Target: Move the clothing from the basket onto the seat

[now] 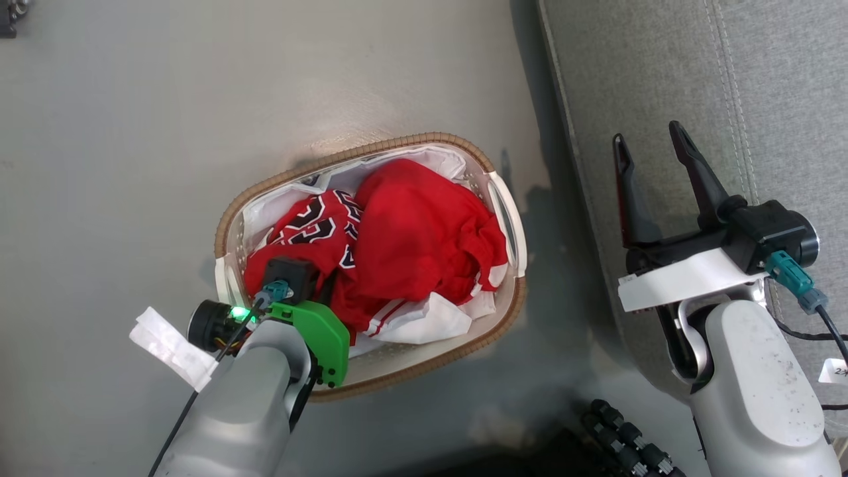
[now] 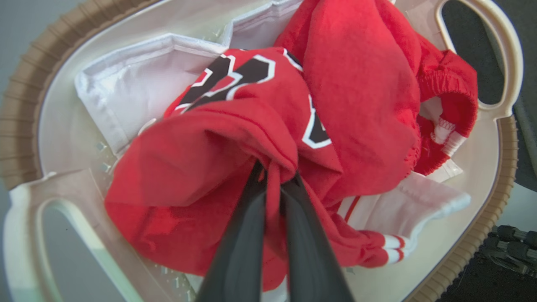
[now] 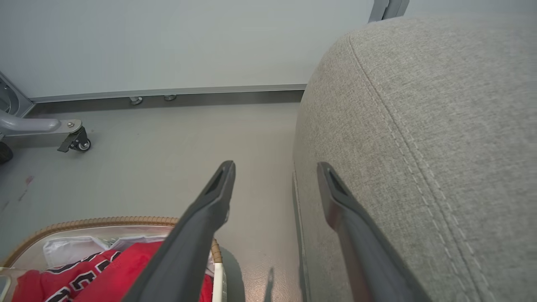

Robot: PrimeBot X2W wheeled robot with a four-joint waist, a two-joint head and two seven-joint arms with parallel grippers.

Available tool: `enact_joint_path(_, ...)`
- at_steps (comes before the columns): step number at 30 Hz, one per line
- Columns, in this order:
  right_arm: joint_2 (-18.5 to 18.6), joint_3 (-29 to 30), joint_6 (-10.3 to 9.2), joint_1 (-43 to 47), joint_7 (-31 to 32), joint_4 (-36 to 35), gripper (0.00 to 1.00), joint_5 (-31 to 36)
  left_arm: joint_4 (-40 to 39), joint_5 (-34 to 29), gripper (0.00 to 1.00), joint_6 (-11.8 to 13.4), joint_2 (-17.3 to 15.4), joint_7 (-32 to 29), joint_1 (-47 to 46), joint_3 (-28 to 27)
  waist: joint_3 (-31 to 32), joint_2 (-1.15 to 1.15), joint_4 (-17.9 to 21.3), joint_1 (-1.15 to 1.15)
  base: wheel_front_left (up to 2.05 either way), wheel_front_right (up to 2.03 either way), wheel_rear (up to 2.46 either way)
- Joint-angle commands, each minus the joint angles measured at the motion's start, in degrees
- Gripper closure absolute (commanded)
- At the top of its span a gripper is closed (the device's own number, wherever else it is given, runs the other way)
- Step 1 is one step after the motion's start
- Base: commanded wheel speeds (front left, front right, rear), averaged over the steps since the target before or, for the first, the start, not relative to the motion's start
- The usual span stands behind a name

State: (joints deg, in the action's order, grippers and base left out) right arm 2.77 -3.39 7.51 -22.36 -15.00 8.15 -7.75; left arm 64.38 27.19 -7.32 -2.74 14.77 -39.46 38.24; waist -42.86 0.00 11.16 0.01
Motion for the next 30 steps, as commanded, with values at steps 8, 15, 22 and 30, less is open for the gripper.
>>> enact_joint_path(8, 0.2, 0.4, -0.04, 1.7, -0.3, 1.3, 0.00, 1.6, -3.6, 1.7, 1.00, -0.3, -0.4, 0.4, 2.2, 2.3, 5.7, 0.00, -1.6, -0.01, 0.00, 0.00, 0.00)
enact_joint_path(15, 0.2, 1.2, -0.04, 3.8, -0.3, 1.9, 0.00, 3.3, -9.8, 0.7, 1.00, -0.3, -0.6, 0.4, 5.0, 1.6, 12.6, 0.00, -3.8, -0.01, 0.00, 0.00, 0.00)
enact_joint_path(22, 0.2, 1.8, -0.04, 7.0, -0.3, 2.9, 0.00, 4.7, -18.2, -1.3, 1.00, -0.2, -1.2, 0.4, 9.8, -1.0, 21.5, 0.00, -5.7, -0.01, 0.00, 0.00, 0.00)
enact_joint_path(30, 0.2, 2.1, -0.04, 11.6, -0.3, 4.1, 0.00, 5.8, -27.1, -5.6, 1.00, -0.2, -4.3, 0.4, 11.9, -1.4, 31.3, 0.00, -7.3, -0.01, 0.00, 0.00, 0.00)
